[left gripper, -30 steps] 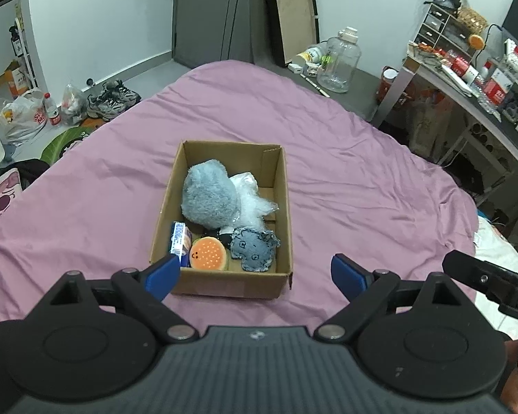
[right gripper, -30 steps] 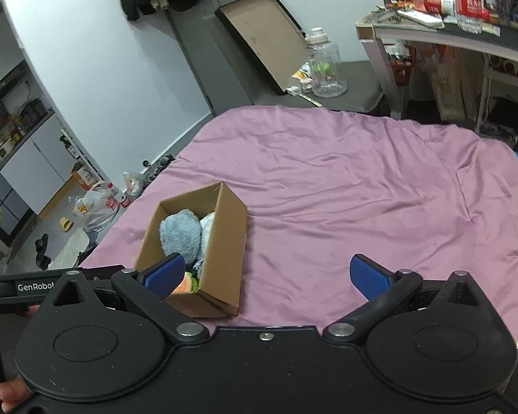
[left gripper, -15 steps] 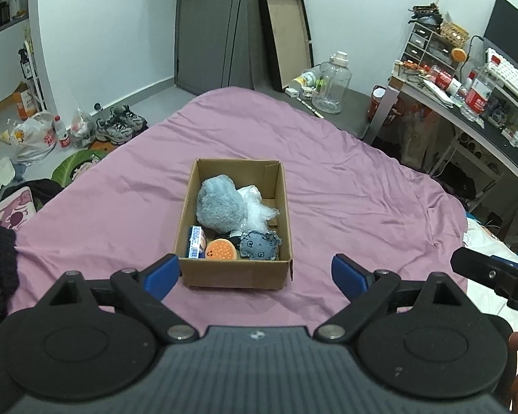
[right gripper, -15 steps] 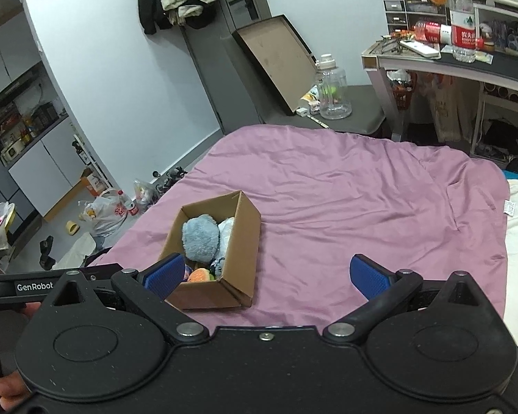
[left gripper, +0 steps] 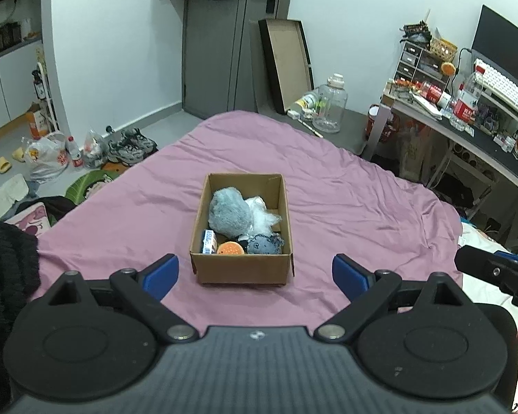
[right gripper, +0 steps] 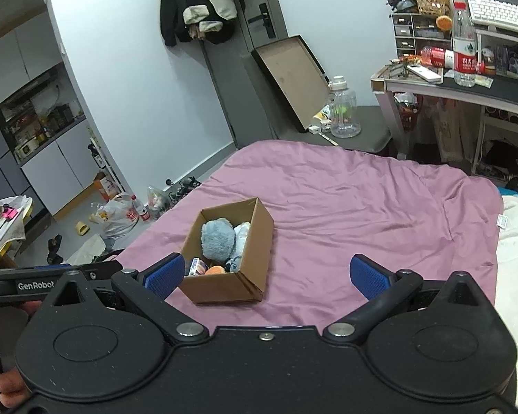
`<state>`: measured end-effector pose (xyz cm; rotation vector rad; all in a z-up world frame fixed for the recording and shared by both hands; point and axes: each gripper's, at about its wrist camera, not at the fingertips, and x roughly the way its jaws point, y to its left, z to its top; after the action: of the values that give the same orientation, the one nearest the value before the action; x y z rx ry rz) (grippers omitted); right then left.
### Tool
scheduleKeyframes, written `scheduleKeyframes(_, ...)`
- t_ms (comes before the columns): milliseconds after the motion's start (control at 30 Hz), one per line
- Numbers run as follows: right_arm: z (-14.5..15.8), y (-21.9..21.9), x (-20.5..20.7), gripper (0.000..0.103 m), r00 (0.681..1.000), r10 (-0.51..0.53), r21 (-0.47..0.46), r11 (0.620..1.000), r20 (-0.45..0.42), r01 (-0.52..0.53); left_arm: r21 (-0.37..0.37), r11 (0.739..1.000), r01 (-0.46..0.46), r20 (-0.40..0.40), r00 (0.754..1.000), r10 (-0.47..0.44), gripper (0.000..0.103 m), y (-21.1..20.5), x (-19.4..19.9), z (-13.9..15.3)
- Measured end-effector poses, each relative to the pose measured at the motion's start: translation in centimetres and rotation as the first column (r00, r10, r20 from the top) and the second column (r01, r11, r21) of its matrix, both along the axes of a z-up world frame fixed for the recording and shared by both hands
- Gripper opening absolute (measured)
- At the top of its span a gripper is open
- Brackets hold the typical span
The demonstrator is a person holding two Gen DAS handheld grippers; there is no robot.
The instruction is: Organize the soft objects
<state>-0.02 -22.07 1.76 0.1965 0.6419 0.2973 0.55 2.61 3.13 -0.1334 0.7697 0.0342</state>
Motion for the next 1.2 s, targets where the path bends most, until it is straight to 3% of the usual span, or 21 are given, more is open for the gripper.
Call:
scheduleKeyframes(467, 1.9, -0.4, -3.1, 0.103, 0.998, 0.029, -0.018, 0.999, 0.063, -0.028, 0.023, 1.0, -0.02, 0.081, 0.997, 0.018, 0.101, -0.5, -3.4, 2.1)
scheduleKeyframes(1200, 2.7, -1.3, -4.5, 0.103, 0.996, 0.035, 0.006, 0.999, 0.086, -0.036, 0.061, 0.998, -0.024, 0.105, 0.994, 0.017, 0.103, -0.8, -5.6, 2.5)
